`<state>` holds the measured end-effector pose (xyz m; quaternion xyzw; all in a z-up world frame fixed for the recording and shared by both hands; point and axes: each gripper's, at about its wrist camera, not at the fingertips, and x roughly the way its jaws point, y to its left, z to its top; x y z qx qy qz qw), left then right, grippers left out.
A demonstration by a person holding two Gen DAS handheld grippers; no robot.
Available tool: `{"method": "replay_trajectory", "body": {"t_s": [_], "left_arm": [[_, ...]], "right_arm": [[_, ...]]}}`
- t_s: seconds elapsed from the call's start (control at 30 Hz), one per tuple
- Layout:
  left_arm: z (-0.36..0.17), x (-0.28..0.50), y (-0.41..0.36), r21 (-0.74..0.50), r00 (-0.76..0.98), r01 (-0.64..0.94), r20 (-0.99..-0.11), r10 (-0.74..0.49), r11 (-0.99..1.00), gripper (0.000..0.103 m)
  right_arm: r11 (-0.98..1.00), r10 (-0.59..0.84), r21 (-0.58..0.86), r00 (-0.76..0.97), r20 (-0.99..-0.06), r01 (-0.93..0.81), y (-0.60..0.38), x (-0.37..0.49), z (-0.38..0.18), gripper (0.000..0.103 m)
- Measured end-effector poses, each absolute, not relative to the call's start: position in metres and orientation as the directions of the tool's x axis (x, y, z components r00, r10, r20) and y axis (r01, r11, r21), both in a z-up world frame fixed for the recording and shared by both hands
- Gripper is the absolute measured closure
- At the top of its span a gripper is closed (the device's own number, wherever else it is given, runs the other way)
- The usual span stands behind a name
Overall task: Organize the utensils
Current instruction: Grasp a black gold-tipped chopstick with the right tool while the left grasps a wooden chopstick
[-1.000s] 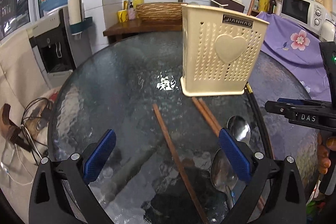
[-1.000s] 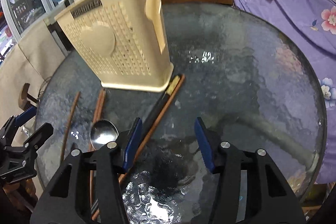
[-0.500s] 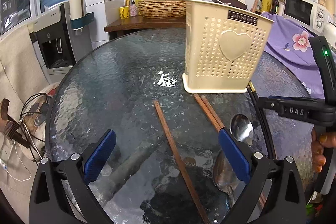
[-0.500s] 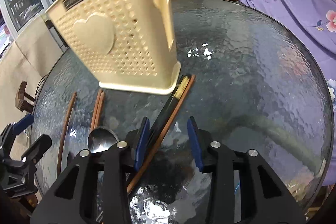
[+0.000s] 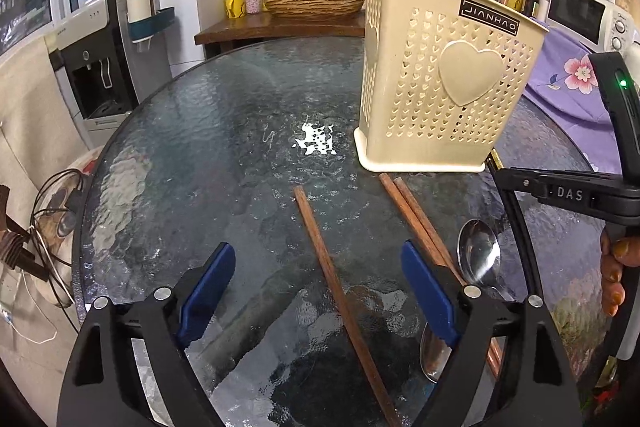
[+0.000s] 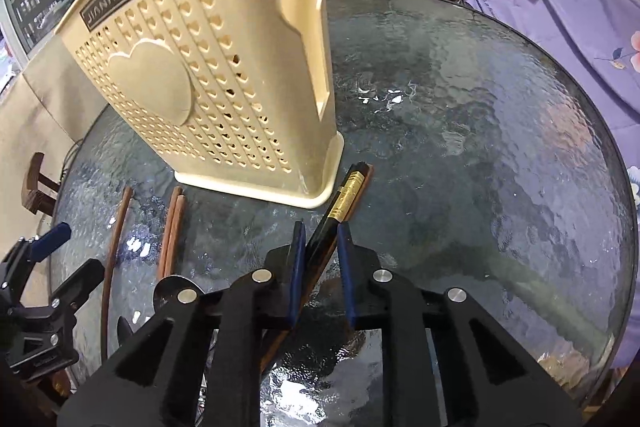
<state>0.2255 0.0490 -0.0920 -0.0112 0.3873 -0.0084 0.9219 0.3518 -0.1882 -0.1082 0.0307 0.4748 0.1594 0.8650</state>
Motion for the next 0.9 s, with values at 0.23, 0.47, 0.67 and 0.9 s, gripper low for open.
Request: {"method": "replay_trajectory", "body": {"t_s": [0.23,0.47,0.67,0.9], "left_arm": [[-0.095,0.232,0.050,-0.037,0.688,0.014,-0.725,-0.037,0.999,0.021],[-0.097,0.237,0.050,-0.032,0.679,0.008,-0.733,-0.029,0.999,0.021],[-0.101,0.241,0.054,-0.026,0.666,0.002,-0.746,-0.021,1.000,0.021],[-0.107,0.257,0.053,-0.031,0.628,0.012,-0.778,-0.032,0.999,0.043]], "right_arm": [[0.927,0.370,0.281,0.477,-0.797,-0.250,-0.207,0.354,-0.110,0.096],[0.942,0.324,0.227,0.489,-0.810,-0.247,-0.208,0.359,-0.112,0.095],[0.948,0.282,0.160,0.499,-0.819,-0.274,-0.197,0.365,-0.113,0.095],[0.948,0.281,0.159,0.496,-0.821,-0.274,-0.196,0.362,-0.113,0.095]]}}
